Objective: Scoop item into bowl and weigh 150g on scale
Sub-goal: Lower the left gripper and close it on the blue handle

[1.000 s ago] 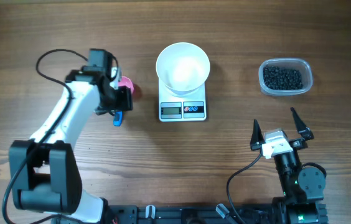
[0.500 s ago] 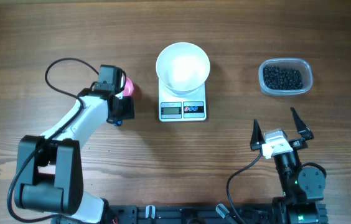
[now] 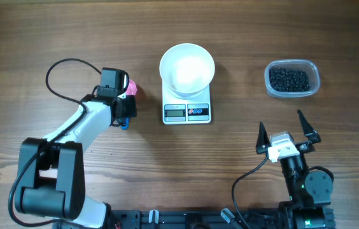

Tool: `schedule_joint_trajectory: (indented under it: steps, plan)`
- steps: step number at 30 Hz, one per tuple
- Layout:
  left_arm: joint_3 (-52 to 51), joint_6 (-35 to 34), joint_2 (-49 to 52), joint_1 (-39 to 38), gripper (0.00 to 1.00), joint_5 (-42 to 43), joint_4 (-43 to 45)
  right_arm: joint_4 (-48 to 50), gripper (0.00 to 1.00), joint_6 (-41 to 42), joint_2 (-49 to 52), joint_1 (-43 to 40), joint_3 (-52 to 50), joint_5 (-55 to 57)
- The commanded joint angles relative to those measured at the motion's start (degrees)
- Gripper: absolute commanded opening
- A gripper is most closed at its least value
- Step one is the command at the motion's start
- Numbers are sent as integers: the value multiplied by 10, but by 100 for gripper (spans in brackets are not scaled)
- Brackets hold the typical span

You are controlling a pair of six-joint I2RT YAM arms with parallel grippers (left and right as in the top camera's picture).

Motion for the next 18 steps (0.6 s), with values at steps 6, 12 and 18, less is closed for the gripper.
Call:
schedule_joint_trajectory:
  steps: [6,12,18]
  plan:
    - [-5,-74,13,-1,27,-6,-18,2,100,-1,-2,1,0,-3]
    - [-5,-110,13,-9,25,-1,-43,2,100,-1,-2,1,0,-3]
    - [-5,-168,13,-30,23,-1,-103,2,100,-1,-2,1,0,-3]
